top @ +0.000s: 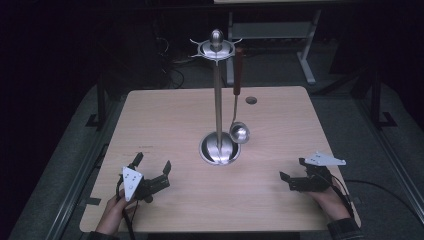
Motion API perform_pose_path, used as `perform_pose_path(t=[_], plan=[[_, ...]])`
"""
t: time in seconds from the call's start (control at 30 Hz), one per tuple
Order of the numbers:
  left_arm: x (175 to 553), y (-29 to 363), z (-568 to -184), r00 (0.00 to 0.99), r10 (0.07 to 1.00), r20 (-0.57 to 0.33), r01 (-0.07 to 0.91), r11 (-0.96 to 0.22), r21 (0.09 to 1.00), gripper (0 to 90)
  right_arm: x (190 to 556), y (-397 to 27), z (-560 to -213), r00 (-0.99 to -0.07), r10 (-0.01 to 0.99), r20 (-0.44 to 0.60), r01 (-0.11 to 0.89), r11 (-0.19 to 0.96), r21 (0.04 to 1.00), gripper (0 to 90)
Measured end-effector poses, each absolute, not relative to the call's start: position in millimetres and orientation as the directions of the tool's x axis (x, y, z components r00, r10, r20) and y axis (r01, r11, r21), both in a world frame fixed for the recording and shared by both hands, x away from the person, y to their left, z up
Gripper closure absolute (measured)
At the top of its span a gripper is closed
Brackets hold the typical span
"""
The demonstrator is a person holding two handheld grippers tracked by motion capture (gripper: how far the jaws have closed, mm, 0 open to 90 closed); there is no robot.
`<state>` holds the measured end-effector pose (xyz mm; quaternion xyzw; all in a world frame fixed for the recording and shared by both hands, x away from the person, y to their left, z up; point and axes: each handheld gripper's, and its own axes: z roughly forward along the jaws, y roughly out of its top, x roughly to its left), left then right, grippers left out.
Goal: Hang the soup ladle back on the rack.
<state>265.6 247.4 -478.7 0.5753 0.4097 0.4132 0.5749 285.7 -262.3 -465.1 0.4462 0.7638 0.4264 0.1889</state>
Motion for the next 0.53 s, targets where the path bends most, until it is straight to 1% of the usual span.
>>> perform_pose_path(t=[0.27, 0.53], plan=[[265.7, 247.2, -478.8, 0.322, 0.947, 0.007, -0.005, -0.006, 1.000, 0.2, 282.4, -268.5, -470.9, -0.505, 0.859, 0.081, 0.536, 0.238, 0.810, 7.0], [266.0, 246.8, -478.7, 0.322, 0.947, 0.007, -0.005, -0.006, 1.000, 0.2, 282.5, -269.2, -469.2, -0.507, 0.859, 0.073, 0.518, 0.236, 0.822, 7.0]])
